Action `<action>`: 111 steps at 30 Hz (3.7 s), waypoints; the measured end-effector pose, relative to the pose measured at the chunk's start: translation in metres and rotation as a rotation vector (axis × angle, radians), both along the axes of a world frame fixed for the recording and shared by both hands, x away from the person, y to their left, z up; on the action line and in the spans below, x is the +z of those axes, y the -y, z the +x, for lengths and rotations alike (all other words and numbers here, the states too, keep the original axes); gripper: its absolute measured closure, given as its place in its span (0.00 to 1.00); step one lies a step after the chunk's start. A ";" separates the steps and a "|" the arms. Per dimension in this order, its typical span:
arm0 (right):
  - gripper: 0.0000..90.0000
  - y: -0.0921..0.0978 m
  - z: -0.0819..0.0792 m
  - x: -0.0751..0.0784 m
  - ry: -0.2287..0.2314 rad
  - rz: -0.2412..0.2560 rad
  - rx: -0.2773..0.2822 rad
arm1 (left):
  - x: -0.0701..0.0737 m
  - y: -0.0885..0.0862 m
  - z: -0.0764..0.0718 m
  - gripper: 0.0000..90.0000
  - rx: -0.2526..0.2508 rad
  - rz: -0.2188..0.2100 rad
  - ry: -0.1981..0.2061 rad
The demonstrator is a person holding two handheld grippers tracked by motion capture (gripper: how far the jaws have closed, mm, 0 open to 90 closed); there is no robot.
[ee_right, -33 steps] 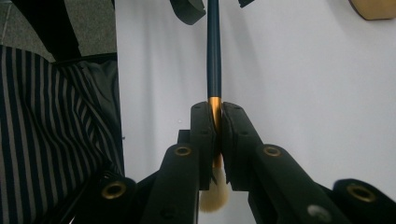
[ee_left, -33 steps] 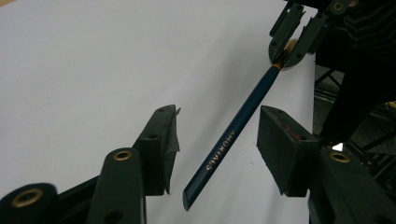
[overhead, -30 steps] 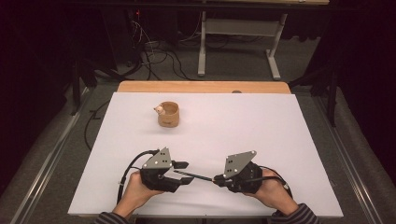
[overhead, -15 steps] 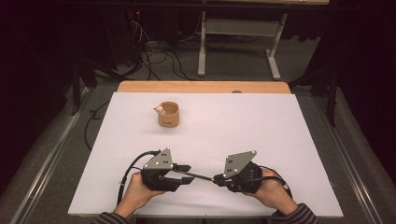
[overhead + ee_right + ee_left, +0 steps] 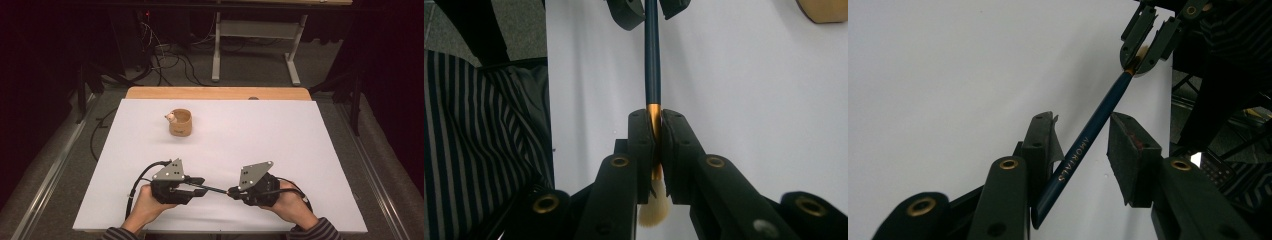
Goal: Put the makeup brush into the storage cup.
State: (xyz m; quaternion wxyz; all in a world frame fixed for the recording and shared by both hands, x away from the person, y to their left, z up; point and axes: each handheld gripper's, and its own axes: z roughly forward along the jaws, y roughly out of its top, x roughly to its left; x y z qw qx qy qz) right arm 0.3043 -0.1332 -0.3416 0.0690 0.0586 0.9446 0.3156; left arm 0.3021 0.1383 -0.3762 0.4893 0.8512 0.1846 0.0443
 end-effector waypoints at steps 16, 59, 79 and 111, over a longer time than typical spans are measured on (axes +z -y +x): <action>0.95 -0.001 0.002 -0.002 0.010 -0.010 0.015 | 0.004 -0.001 -0.001 0.78 -0.029 -0.011 -0.007; 0.54 0.012 -0.002 -0.015 0.128 0.220 -0.254 | 0.021 -0.016 -0.006 0.94 0.148 -0.084 0.065; 0.56 -0.011 -0.001 -0.038 0.025 0.224 -0.234 | 0.020 -0.012 -0.007 0.94 0.181 -0.093 0.081; 0.50 -0.022 0.002 -0.041 0.000 0.266 -0.266 | 0.015 -0.004 -0.008 0.94 0.172 -0.082 0.072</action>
